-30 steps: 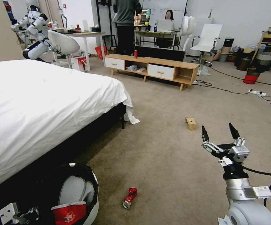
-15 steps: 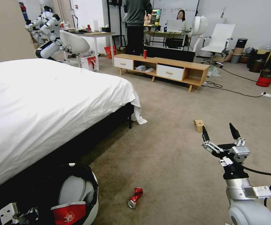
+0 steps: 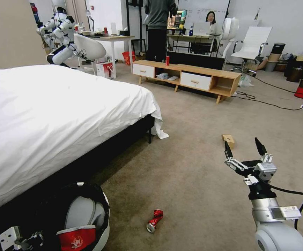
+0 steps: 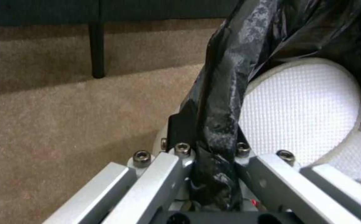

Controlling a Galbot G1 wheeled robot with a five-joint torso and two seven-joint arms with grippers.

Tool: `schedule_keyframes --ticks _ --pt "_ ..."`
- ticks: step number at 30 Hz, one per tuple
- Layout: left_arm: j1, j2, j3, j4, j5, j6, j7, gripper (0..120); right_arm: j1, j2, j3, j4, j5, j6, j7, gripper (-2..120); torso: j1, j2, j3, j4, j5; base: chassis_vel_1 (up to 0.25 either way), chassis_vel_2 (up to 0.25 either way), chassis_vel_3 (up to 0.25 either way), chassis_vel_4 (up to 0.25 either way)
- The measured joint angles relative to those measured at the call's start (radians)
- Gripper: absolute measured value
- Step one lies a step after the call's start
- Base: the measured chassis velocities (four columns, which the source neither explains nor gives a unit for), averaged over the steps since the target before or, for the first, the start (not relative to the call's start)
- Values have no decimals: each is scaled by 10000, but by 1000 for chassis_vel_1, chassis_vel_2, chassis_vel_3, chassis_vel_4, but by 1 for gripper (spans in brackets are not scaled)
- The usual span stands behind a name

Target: Pick up the trash bin and place the garbage on the floor into it.

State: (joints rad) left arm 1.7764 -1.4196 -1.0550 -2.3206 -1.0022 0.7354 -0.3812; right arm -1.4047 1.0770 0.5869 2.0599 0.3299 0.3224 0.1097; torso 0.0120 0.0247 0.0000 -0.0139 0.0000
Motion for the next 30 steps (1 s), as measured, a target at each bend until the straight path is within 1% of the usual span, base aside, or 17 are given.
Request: schedule_keyframes --ticks 2,5,6,7,8,9,10,11,13,14,16,20,22,23,24,26,30 --pt "7 -1 0 1 1 0 0 2 -3 -141 -84 34 119 -222 103 100 0 0 0 0 1 0 0 0 0" --pt "-55 39 14 25 5 0 1 2 -18 -781 -468 361 1200 -1568 749 100 0 0 0 1 -2 0 0 0 0" --pt "-55 39 14 25 5 0 1 2 -18 -781 -468 361 1200 -1568 749 100 0 0 0 1 -2 0 0 0 0" --pt "-77 45 25 49 4 0 7 2 53 -959 -744 476 1695 -2141 1129 100 1 0 0 -3 0 0 0 0 0" --pt "-97 44 37 71 4 0 8 2 183 -1144 -1057 657 2447 -3026 1600 100 1 0 0 1 1 0 0 0 0" --pt "-97 44 37 71 4 0 8 2 183 -1144 -1057 657 2447 -3026 1600 100 1 0 0 1 1 0 0 0 0" --pt "-132 49 72 79 8 1 8 2 324 -1302 -1374 845 3359 -3956 2067 100 0 0 1 5 -3 0 0 0 0" --pt "-132 49 72 79 8 1 8 2 324 -1302 -1374 845 3359 -3956 2067 100 0 0 1 5 -3 0 0 0 0" --pt "-200 72 133 81 8 1 10 2 587 -1501 -1958 1023 4788 -5111 2803 100 0 0 0 0 0 0 0 0 0" --pt "-200 72 133 81 8 1 10 2 587 -1501 -1958 1023 4788 -5111 2803 100 0 0 0 0 0 0 0 0 0" --pt "-203 79 168 81 6 1 12 2 1056 -1617 -2680 1037 6097 -6102 3641 100 1 0 0 0 0 0 0 0 0" --pt "-185 83 161 80 6 1 13 2 1515 -1658 -3177 874 6866 -6699 4119 100 0 0 0 2 -2 0 0 0 0" --pt "-163 86 142 76 2 0 18 2 2053 -1647 -3679 634 7645 -7144 4565 100 1 0 1 1 0 0 0 0 0" --pt "-165 86 130 76 -1 1 19 2 2538 -1579 -4063 335 8368 -7445 4936 100 1 0 0 2 -4 0 0 0 0" --pt "-165 86 130 76 -1 1 19 2 2538 -1579 -4063 335 8368 -7445 4936 100 1 0 0 2 -4 0 0 0 0" --pt "-170 60 142 127 13 1 22 2 3434 -1320 -4902 -534 9610 -7836 5675 100 1 0 1 2 0 0 0 0 0" --pt "-172 32 169 215 39 2 27 2 4037 -1038 -5417 -1274 10401 -8137 6216 100 1 0 1 2 -1 0 0 0 0"
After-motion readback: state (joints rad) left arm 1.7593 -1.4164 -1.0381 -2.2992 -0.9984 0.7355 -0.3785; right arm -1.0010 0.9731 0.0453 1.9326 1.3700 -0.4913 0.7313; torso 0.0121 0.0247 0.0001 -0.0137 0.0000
